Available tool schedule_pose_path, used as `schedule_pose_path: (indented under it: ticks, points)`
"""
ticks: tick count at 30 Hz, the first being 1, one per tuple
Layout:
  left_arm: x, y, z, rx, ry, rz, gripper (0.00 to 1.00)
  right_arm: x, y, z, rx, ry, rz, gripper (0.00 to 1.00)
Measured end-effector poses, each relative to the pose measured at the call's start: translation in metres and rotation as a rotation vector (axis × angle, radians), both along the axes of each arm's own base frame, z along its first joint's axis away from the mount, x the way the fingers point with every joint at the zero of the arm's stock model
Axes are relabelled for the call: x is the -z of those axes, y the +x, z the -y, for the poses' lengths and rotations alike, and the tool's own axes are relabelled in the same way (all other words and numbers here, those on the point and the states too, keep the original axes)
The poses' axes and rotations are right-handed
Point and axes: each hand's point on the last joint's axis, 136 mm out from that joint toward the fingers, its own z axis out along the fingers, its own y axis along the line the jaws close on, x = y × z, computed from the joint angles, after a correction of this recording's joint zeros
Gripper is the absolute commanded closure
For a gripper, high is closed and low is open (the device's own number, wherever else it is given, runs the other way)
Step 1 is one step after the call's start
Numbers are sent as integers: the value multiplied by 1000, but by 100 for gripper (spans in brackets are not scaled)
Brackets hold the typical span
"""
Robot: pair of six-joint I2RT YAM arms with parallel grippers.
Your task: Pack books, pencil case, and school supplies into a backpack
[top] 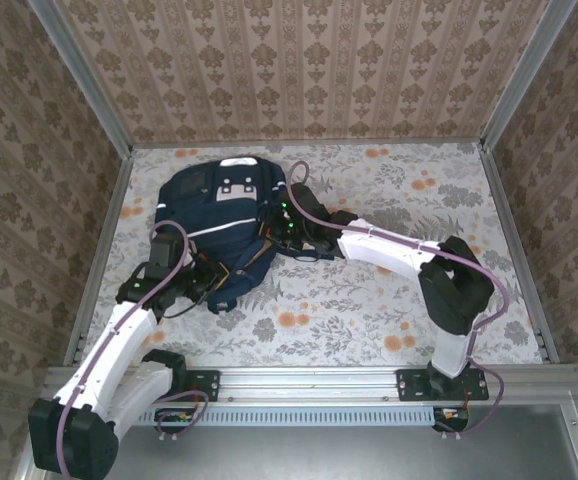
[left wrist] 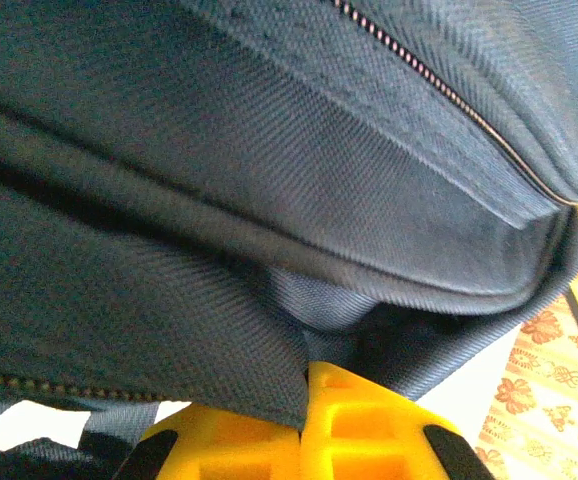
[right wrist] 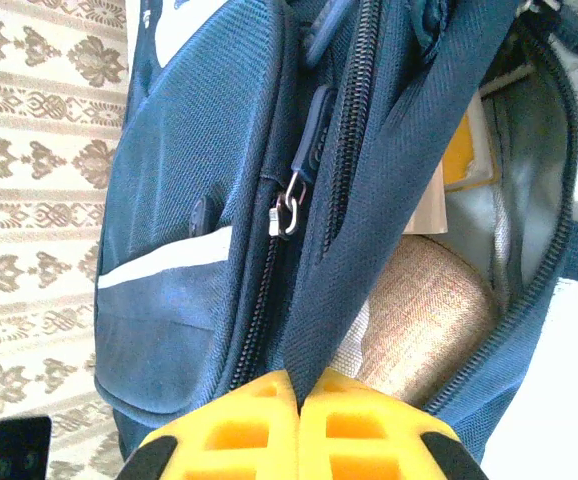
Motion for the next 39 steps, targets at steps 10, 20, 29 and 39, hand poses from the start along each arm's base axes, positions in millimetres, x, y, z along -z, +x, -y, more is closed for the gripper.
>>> schedule_pose_path:
  ticks: [10, 20, 29, 39]
  points:
    - [-12, 0, 8, 37, -77, 28, 100, -6, -29, 33, -34, -49, 27, 97]
    - [2, -3, 5, 9, -48, -6, 100, -2, 2, 57, 46, -4, 86, 54]
    - [5, -4, 7, -2, -40, -21, 100, -15, -79, 2, -267, -121, 275, 54]
    - [7, -4, 8, 1, -36, -31, 100, 33, -118, -24, -506, -274, 334, 51]
